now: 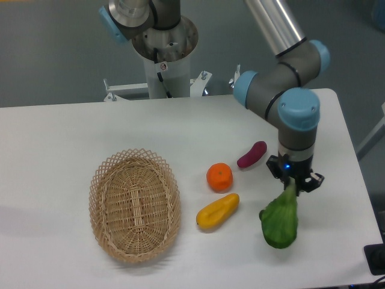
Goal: Pick up the green vegetable from the table
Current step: 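Lift the bok choy up off the table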
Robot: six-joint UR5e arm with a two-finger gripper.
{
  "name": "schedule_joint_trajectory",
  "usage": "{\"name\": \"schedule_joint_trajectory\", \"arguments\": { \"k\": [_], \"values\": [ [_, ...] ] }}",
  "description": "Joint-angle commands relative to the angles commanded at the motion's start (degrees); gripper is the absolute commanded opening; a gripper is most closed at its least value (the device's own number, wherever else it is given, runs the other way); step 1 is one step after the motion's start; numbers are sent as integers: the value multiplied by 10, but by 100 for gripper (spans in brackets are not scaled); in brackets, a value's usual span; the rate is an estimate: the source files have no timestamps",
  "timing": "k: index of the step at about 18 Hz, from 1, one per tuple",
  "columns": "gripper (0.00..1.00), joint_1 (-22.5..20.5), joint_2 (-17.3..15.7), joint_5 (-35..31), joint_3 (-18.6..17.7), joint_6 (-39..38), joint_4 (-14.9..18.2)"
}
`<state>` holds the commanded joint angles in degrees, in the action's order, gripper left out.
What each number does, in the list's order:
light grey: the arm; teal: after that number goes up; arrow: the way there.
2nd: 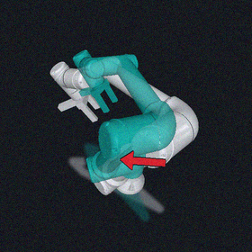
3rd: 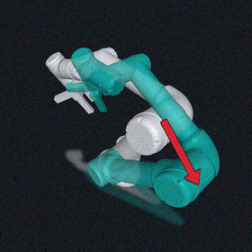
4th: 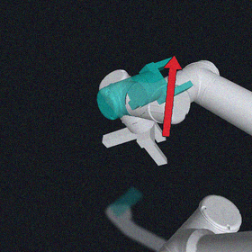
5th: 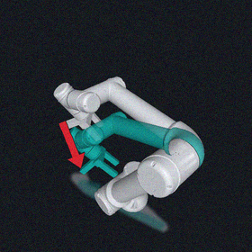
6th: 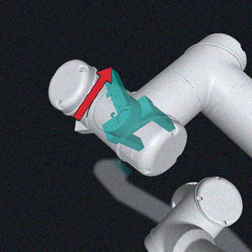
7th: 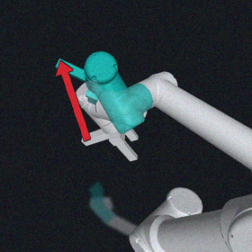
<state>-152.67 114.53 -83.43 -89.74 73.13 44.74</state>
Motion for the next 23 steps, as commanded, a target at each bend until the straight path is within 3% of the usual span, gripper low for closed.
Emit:
{"name": "schedule_joint_trajectory", "arguments": {
  "k": [5,10,23],
  "values": [
    [33,8,-56,71,-9,-84,5],
    [33,25,-88,87,-32,-141,4],
    [33,44,-106,93,-55,-143,6]
  ]
}}
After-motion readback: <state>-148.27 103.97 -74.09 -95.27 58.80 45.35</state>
